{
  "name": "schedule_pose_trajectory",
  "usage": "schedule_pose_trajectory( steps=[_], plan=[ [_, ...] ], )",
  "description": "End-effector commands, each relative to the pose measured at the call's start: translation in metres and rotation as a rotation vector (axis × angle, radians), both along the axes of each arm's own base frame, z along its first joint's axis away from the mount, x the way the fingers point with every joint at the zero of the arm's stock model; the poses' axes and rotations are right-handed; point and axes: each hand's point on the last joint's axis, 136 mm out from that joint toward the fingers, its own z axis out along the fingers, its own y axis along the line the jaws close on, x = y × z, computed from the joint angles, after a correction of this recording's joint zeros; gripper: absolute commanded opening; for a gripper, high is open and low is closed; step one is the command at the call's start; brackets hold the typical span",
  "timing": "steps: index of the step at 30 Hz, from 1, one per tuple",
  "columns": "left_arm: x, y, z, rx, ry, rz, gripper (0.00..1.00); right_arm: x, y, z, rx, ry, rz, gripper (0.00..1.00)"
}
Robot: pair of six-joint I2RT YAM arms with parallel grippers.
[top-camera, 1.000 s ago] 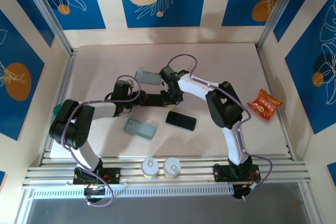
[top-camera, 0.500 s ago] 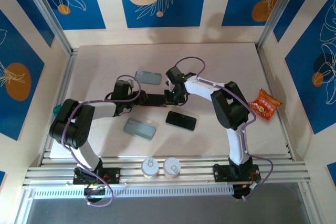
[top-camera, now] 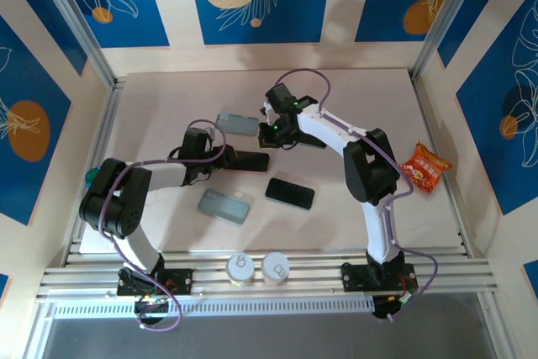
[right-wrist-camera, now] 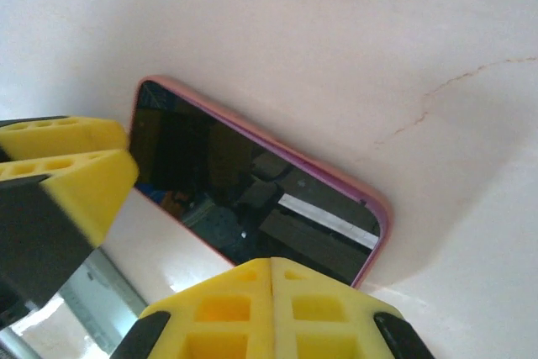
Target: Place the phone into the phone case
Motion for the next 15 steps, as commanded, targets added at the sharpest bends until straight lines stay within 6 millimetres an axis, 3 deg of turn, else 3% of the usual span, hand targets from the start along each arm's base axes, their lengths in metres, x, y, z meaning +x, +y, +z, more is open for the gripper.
schedule_pose_trajectory(
  steps=[1, 15],
  plan=[
    [0.001, -0.002, 0.009, -0.021, 0.005, -0.009, 0.51, -0.005, -0.009, -0.028, -0.086, 0.054, 0.021, 0.00],
    [-0.007, 0.000, 0.019, -0.034, -0.002, -0.013, 0.51, -0.003, -0.021, -0.072, -0.214, 0.088, 0.049, 0.00]
  ],
)
